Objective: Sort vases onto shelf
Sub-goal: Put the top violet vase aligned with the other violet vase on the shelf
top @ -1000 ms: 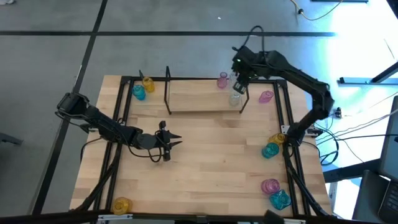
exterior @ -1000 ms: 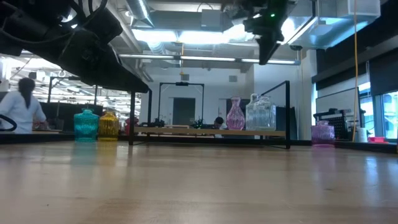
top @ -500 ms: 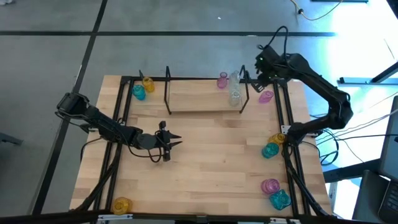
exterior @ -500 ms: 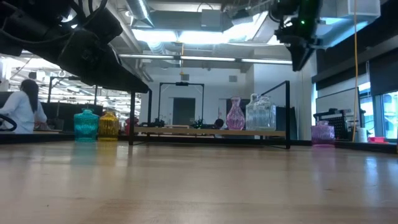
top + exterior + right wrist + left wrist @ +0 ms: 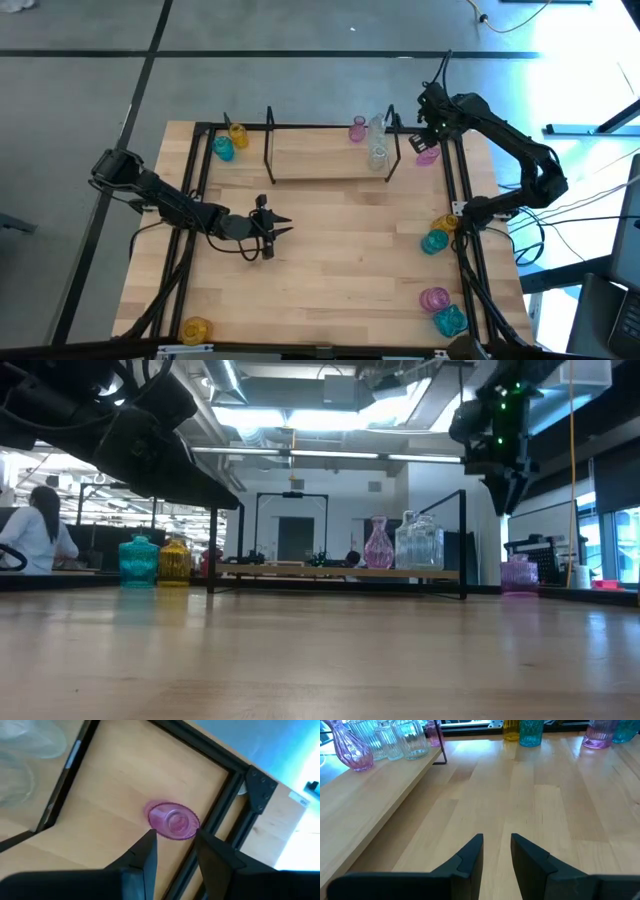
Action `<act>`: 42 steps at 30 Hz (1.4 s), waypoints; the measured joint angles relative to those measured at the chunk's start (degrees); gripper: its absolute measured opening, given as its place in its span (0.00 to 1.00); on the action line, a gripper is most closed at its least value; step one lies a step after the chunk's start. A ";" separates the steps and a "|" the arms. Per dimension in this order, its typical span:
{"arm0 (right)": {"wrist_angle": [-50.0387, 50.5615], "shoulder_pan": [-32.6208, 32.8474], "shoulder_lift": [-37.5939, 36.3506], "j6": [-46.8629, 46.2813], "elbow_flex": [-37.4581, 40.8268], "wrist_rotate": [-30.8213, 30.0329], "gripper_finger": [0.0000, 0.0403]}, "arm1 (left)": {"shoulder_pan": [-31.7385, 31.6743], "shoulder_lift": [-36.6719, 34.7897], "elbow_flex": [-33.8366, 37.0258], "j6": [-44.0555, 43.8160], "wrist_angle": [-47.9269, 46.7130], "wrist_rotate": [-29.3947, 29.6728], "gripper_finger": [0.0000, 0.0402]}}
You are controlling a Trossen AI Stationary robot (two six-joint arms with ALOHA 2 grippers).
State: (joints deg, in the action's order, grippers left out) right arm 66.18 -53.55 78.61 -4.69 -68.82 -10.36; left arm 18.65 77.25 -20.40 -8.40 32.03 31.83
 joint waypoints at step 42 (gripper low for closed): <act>-8.11 -2.37 9.70 1.84 8.55 0.90 0.30 | -0.02 0.00 0.00 0.00 0.06 0.07 0.23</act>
State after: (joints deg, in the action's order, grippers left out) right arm 58.07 -55.92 88.31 -2.85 -60.27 -9.47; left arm 18.63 77.25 -20.40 -8.40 32.09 31.90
